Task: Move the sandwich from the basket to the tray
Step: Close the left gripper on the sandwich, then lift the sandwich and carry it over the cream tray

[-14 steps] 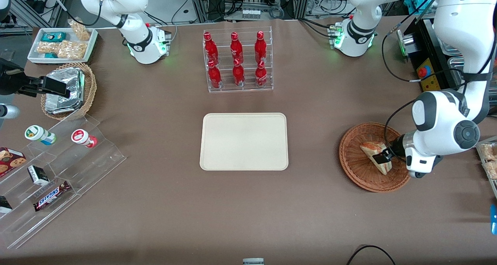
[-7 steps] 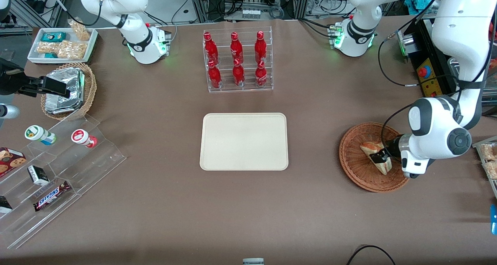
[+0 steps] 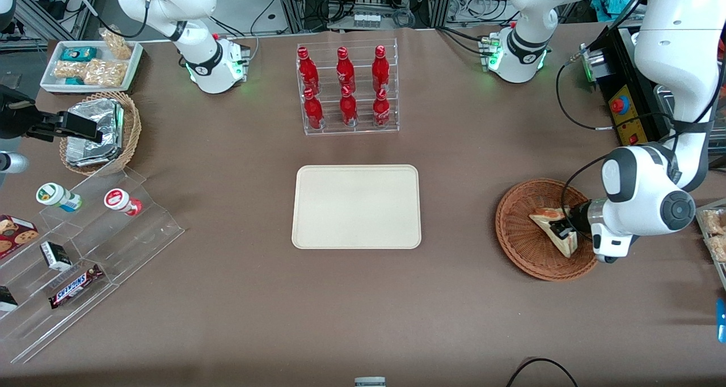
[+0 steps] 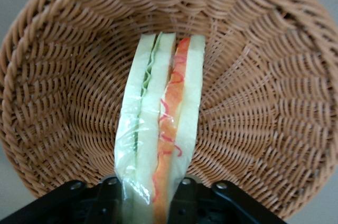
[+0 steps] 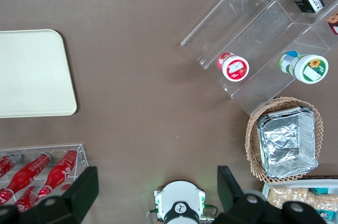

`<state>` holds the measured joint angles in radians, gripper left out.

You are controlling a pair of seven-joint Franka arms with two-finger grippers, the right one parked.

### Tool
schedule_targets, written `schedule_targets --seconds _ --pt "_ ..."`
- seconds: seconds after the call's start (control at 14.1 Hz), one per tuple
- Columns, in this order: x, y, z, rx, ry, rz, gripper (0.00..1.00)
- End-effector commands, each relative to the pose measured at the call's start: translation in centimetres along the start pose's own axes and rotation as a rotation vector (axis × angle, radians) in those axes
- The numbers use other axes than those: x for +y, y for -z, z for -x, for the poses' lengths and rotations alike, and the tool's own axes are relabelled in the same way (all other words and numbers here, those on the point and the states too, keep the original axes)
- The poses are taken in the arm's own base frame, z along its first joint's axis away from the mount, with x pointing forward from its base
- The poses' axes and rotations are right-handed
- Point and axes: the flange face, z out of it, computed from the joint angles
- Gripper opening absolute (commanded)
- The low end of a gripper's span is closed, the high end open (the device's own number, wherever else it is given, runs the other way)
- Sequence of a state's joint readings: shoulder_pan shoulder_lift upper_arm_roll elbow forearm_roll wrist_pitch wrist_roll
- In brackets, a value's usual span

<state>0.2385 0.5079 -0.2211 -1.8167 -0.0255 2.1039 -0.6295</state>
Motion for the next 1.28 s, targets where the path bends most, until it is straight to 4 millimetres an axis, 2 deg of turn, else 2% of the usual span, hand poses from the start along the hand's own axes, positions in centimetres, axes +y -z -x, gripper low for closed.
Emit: schedule_targets --seconds 0.0,0.14,0.21,0.35,0.43,0.57,0.64,0.71,0.85,0.92,1.13,1.21 --pt "2.0 3.5 0.5 0.016 -0.013 0.014 0.15" --pt "5.0 5.0 2.4 0.048 -0.07 0.021 0.16" --pt "7.3 5.3 4.3 0.064 -0.118 0.016 0.16" --pt "12.4 4.4 9.2 0.074 -0.227 -0.005 0.16" --pt "14.2 3.7 11.4 0.08 -0.277 -0.02 0.16" --pt "18.4 1.9 17.2 0.122 -0.43 -0.088 0.18" --pt "21.0 0.2 21.2 0.132 -0.503 -0.119 0.18" --pt "23.6 -0.5 24.3 0.139 -0.524 -0.114 0.18" --pt "27.5 -3.4 29.5 0.147 -0.516 -0.12 0.18" --pt "29.2 -4.2 31.6 0.15 -0.551 -0.119 0.18" --pt "32.1 -8.9 38.0 0.194 -0.594 -0.162 0.2" --pt "33.0 -10.1 38.9 0.224 -0.587 -0.171 0.2"
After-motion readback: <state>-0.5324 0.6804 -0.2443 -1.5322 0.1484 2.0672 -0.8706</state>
